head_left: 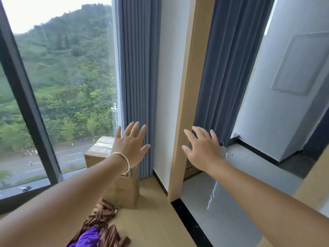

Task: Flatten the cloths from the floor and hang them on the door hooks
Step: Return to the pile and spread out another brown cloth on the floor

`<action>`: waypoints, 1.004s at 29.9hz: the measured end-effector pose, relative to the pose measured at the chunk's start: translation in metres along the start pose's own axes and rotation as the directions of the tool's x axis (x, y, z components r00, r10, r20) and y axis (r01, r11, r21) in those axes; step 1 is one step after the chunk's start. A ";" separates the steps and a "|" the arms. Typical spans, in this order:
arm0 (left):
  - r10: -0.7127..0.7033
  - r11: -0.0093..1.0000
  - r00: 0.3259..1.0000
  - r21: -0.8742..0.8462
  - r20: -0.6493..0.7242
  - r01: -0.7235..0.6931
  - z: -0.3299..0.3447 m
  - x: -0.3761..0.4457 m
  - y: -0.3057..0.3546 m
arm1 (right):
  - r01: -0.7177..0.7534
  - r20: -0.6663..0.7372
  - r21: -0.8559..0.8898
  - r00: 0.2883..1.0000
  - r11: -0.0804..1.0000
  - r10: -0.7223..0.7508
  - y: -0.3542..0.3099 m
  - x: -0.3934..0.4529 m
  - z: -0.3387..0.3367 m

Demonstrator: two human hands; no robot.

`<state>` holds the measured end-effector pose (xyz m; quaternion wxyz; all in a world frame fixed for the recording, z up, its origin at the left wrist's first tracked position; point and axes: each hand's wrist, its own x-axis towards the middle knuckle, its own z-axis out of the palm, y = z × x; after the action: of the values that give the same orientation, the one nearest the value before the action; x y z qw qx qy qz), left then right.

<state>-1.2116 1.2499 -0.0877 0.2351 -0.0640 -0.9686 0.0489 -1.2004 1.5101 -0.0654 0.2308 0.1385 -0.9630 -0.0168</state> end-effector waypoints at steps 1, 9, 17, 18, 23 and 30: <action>-0.028 1.000 1.000 0.010 0.008 0.028 0.013 0.006 -0.018 | 0.030 0.006 0.009 1.000 1.000 -0.030 -0.012 0.018 0.013; -0.231 0.973 0.961 0.055 0.151 0.225 0.131 0.044 -0.160 | 0.279 0.099 0.049 0.954 0.959 -0.283 -0.123 0.170 0.126; -0.375 0.927 0.863 0.106 0.340 0.361 0.248 0.013 -0.253 | 0.448 0.212 0.212 0.846 0.868 -0.489 -0.235 0.237 0.263; -0.388 0.921 0.846 0.114 0.366 0.373 0.267 0.001 -0.261 | 0.473 0.245 0.229 0.818 0.851 -0.521 -0.248 0.236 0.288; -0.439 0.891 0.721 0.159 0.536 0.425 0.367 -0.072 -0.277 | 0.593 0.401 0.285 0.640 0.753 -0.656 -0.306 0.209 0.419; -0.480 0.823 0.479 0.188 0.735 0.536 0.517 -0.185 -0.249 | 0.655 0.569 0.382 0.389 0.652 -0.724 -0.342 0.129 0.600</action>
<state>-1.3118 0.9435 -0.5969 -0.1887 0.2436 -0.9508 -0.0336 -1.4916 1.1270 -0.5773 -0.1735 0.5191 -0.8291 -0.1143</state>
